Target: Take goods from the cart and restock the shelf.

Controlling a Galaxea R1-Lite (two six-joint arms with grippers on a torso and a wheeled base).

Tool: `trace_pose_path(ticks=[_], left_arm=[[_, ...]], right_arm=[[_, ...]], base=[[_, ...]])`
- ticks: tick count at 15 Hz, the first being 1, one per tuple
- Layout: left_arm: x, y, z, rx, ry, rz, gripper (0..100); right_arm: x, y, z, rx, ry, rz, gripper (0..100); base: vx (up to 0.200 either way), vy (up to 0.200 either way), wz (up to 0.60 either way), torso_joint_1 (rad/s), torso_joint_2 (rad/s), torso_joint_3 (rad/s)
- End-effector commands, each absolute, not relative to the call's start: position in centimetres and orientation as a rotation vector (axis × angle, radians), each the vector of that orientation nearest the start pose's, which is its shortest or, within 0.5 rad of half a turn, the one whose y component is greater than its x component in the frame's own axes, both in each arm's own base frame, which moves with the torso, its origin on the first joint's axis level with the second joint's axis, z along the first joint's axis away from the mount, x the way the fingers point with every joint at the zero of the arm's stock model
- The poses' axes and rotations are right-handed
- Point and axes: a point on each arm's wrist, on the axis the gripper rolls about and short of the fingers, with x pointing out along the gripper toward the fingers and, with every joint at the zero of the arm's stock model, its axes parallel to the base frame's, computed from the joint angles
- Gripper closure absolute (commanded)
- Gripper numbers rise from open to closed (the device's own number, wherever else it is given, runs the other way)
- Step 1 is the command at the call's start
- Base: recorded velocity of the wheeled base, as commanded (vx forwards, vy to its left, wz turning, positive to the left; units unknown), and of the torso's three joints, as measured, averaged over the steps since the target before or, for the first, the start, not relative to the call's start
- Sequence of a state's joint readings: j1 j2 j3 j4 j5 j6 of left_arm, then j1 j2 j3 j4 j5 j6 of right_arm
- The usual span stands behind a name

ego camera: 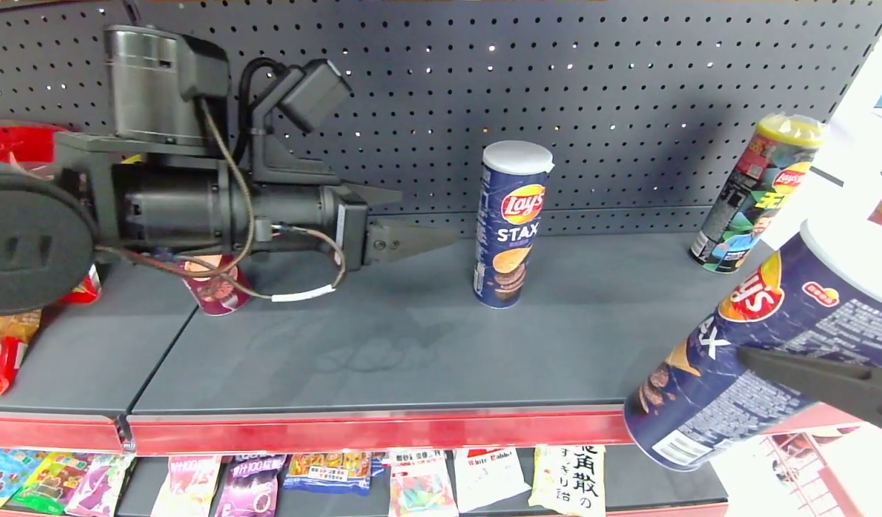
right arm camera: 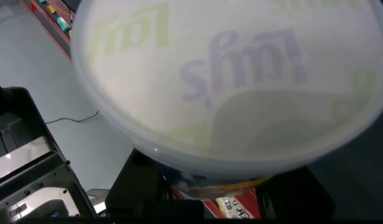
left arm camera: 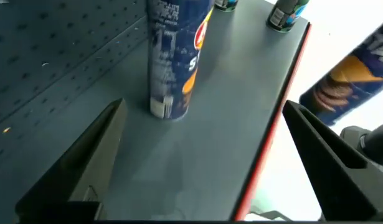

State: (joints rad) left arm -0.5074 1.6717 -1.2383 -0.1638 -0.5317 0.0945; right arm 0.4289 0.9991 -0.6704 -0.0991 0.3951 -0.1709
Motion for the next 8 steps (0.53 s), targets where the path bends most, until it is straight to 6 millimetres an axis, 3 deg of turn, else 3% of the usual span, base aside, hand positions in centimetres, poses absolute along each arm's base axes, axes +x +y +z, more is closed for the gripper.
trace_pose_path(ticks=[1, 8], left_arm=[[29.5, -19.0, 25.1, 0.087, 0.268, -1.073, 0], [32.0, -22.5, 24.5, 0.098, 0.247, -1.097, 0]], right_arm=[[11.1, 6.0, 24.5, -0.165, 0.164, 0.838, 100], [11.1, 6.0, 24.4, -0.155, 0.171, 0.826, 100]], base=[[0.0, 0.0, 0.0, 0.0, 0.0, 0.0], [0.0, 0.0, 0.0, 0.0, 0.0, 0.0]])
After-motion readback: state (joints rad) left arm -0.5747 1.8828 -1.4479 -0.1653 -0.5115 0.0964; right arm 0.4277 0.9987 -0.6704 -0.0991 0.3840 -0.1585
